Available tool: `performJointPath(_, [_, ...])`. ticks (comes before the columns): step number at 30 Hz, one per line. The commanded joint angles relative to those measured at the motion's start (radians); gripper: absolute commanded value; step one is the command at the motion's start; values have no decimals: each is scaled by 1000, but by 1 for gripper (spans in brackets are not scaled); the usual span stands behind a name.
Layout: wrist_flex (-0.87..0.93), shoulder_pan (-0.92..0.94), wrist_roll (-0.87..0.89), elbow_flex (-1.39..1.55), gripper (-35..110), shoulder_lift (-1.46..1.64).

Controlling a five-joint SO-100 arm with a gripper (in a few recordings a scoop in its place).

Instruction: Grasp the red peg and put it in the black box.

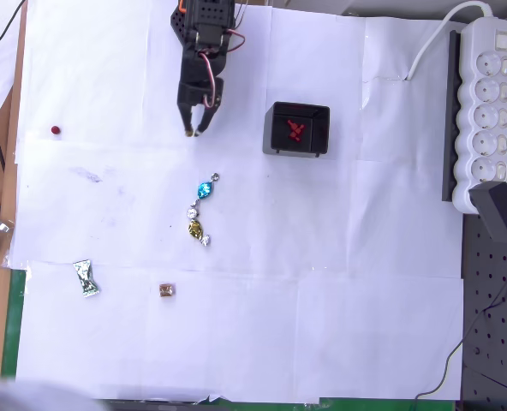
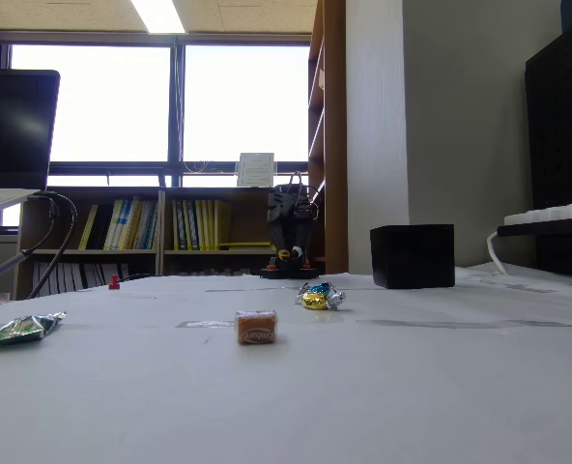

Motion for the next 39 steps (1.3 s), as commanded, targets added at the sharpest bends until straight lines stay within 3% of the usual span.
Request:
performJointPath(1, [-272,43,0,-67,0,219])
performJointPath(10, [-988,63,-18,-69,0,782])
performJointPath(16, [-1055,106,-20,-72,0,864])
performJointPath(27, [-1488,210,-48,-12,0,1281])
performJointPath(34, [-1528,311,-60,11,0,1333])
performJointPath(39, [-1723,408,-91,64,1,1531])
